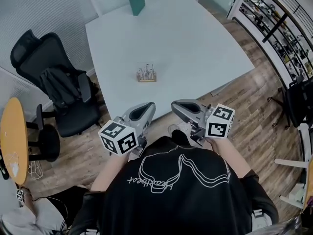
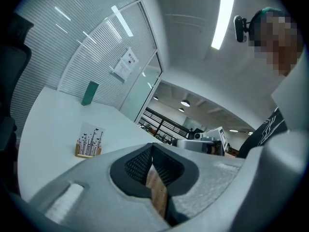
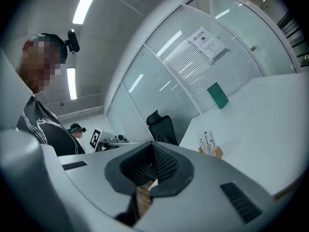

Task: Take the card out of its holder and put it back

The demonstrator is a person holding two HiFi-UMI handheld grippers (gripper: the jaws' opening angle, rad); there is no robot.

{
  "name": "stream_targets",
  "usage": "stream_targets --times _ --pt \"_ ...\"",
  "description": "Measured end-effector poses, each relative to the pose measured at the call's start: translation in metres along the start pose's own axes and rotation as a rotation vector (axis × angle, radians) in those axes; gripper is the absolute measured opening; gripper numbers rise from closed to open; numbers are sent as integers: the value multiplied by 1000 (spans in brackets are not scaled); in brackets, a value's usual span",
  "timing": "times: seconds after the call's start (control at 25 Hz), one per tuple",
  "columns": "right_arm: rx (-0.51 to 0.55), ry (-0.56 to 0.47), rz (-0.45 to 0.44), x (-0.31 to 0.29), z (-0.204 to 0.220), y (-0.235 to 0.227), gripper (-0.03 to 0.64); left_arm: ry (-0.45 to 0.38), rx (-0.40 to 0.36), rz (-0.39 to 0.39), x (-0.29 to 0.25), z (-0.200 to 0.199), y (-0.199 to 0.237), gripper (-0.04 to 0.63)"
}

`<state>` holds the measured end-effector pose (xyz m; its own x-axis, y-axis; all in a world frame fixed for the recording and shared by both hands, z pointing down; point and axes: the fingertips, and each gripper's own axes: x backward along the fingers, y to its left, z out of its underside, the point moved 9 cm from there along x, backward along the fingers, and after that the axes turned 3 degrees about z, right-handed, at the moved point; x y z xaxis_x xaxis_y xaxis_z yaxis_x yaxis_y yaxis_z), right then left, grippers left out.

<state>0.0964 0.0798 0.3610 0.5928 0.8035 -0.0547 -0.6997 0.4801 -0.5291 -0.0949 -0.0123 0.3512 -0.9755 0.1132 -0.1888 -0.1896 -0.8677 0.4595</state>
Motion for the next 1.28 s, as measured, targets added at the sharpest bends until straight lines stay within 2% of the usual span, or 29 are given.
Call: stream_targets --times 0.4,0.68,0.88,1.24,1.28 --pt "30 71 -61 -36 -36 -78 11 -17 60 -121 -32 -14 49 14" --pt "39 142 -103 -62 -52 -124 40 -15 109 -212 -50 -18 75 14" --pt "70 211 -103 -82 -55 -150 58 -24 134 -265 -59 -20 90 14" --pt "124 288 -90 -122 -50 -203 147 -51 178 -360 -67 -16 113 14" --pt "127 292 -95 -125 -48 -208 142 -56 187 -371 -67 -13 114 14"
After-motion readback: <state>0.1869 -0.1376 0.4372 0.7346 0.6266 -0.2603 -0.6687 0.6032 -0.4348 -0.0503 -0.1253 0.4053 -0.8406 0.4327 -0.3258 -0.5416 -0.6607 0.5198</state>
